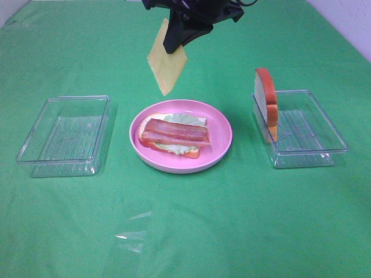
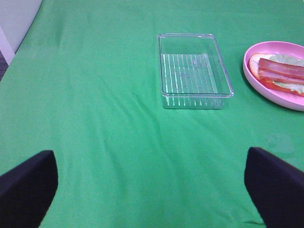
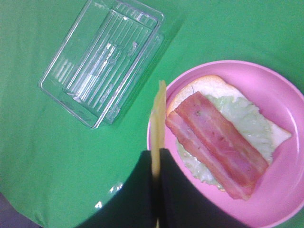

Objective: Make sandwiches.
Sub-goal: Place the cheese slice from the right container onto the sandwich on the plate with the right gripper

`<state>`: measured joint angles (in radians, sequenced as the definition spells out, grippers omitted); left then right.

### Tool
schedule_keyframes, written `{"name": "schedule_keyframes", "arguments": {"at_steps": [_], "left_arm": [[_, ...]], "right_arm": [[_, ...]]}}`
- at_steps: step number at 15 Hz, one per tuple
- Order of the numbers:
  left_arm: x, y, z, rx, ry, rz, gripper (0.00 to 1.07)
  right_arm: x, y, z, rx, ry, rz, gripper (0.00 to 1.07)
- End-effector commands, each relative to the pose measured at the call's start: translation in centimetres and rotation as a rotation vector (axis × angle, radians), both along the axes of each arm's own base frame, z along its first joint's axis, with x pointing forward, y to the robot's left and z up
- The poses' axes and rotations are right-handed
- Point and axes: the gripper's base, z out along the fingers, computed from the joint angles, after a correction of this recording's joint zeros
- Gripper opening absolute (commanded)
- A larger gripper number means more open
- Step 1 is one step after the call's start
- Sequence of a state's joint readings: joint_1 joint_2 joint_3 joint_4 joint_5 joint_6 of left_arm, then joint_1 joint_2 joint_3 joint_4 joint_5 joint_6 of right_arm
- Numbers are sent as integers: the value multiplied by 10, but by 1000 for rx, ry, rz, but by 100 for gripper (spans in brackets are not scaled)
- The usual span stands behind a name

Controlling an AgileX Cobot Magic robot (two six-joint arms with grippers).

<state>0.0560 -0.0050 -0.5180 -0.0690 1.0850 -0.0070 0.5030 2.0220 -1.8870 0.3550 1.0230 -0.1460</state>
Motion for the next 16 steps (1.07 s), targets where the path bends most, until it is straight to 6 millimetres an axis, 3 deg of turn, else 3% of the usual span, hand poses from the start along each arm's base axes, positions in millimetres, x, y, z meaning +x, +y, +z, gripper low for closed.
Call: {"name": "schedule_keyframes", "arguments": {"at_steps": [1, 5, 10, 12, 13, 14, 15, 16], "left_arm": [[-2, 0, 0, -7, -25, 10, 102], [-2, 0, 0, -7, -25, 10, 102], [-2, 0, 0, -7, -25, 10, 102], [-2, 0, 0, -7, -25, 10, 102], [-2, 0, 0, -7, -25, 10, 102], [-2, 0, 0, -7, -25, 10, 102], [-2, 0, 0, -7, -25, 10, 102], [-2, 0, 0, -7, -25, 10, 102]], "right_arm": [[8, 8, -20, 18, 39, 10, 0], [29, 17, -83, -22, 91, -9, 0], [43, 13, -128, -131, 66, -6, 0], [44, 10, -131, -169, 54, -16, 0], [44, 10, -131, -170, 59, -20, 8], [44, 9, -131, -174, 63, -18, 28], [43, 9, -131, -178, 67, -14, 61], [43, 9, -132, -184, 67, -12, 74]]}}
